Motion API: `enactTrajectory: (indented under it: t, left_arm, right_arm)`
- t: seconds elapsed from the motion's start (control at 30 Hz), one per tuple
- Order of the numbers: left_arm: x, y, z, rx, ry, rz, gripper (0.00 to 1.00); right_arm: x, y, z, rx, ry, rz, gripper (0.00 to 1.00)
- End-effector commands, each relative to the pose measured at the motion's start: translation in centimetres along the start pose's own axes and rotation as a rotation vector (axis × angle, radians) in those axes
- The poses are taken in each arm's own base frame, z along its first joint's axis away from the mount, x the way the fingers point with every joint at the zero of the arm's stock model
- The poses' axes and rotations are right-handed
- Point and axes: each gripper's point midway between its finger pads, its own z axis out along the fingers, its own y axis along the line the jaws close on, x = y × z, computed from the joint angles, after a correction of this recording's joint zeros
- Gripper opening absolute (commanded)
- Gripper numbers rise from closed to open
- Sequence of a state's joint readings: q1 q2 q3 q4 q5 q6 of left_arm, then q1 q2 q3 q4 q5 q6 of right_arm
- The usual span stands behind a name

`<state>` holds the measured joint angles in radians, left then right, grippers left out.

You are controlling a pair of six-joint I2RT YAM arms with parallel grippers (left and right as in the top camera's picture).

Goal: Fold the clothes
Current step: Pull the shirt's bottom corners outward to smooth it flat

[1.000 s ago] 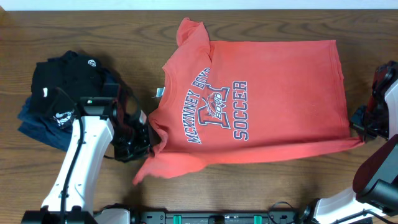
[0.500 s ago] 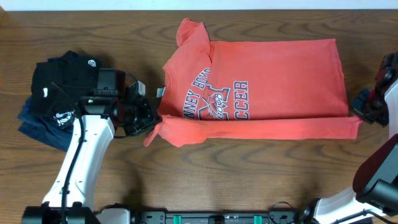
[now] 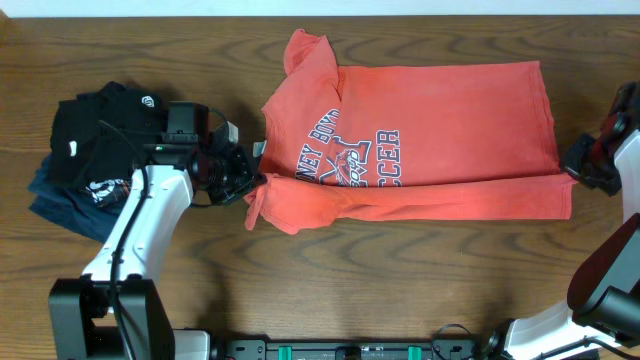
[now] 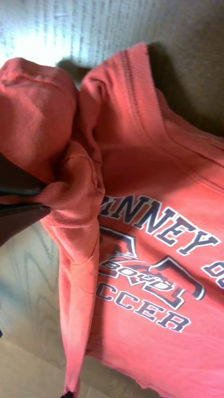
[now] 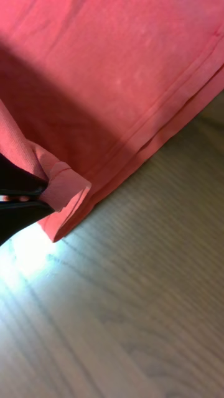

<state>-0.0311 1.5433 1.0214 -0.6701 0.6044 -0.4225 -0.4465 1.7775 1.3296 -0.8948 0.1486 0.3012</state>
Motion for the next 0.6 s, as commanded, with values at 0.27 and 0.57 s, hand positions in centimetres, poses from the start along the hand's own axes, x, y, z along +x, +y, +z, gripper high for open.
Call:
enactTrajectory:
  t: [0.27,0.57]
  left_arm:
    - [-1.8,0.3,0.6,-0.014,-0.058,0.022,0.06]
    - [-2.7,0.4,0.5,-0.027,-0.095,0.037,0.06]
  right_arm:
    - [0.2,1.5,2.1,-0.055,-0.047,-0.035,0.01]
    - [0.4,2.5,3.6,-0.111,-0.082,-0.032,0.01]
